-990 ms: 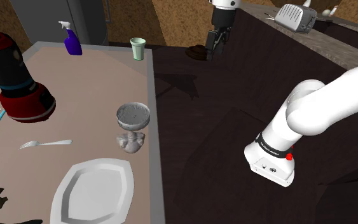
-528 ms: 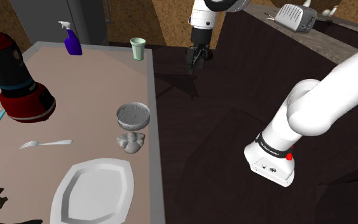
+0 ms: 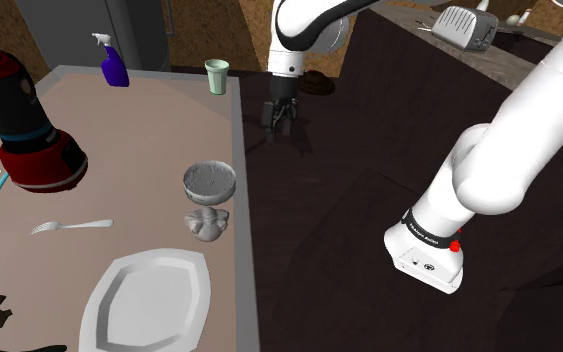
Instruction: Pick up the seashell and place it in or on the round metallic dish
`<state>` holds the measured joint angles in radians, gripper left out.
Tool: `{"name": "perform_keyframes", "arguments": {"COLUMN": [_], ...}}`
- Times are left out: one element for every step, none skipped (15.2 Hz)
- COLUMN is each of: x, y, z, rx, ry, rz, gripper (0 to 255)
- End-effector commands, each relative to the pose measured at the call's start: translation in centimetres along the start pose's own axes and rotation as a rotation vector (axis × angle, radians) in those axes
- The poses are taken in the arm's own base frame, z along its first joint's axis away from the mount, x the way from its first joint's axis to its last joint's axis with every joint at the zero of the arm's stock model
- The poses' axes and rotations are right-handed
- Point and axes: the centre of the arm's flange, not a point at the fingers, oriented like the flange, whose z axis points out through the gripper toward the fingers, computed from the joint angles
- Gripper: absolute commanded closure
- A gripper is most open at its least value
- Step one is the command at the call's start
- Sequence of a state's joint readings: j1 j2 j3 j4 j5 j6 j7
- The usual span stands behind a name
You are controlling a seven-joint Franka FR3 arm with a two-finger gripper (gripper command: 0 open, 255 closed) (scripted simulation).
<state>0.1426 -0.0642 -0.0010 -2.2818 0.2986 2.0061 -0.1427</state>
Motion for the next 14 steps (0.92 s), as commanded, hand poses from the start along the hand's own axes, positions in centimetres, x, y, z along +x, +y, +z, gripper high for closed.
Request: {"name": "perform_keyframes", "arguments": {"x": [1.8,2.6,3.4,4.2,5.0,5.8,6.6,7.4,8.2,8.9,9.7,10.4,11.1,11.8], "y": [-0.7,-1.1,-1.4,-1.8,-2.2,-2.6,-3.0,-3.5,-3.9,-4.4,-4.9,-5.5,-6.0,-6.6], "z": [2.0,3.0,4.0,4.9,5.9,6.9,7.8,8.8,9.8,10.7,11.7,12.6,13.6,14.5], "rx": [0.034,0.05,0.067,0.083,0.1,0.116,0.132,0.149,0.165,0.181,0.198,0.214,0.23,0.247], "ry": [-0.016,-0.024,-0.031,-0.039,-0.047,-0.055,-0.063,-0.07,-0.078,-0.086,-0.094,-0.101,-0.109,-0.117], "rz": [-0.012,-0.018,-0.024,-0.03,-0.036,-0.043,-0.049,-0.055,-0.061,-0.067,-0.073,-0.08,-0.086,-0.092], "gripper": [0,0,0,0,0,0,0,0,0,0,0,0,0,0]}}
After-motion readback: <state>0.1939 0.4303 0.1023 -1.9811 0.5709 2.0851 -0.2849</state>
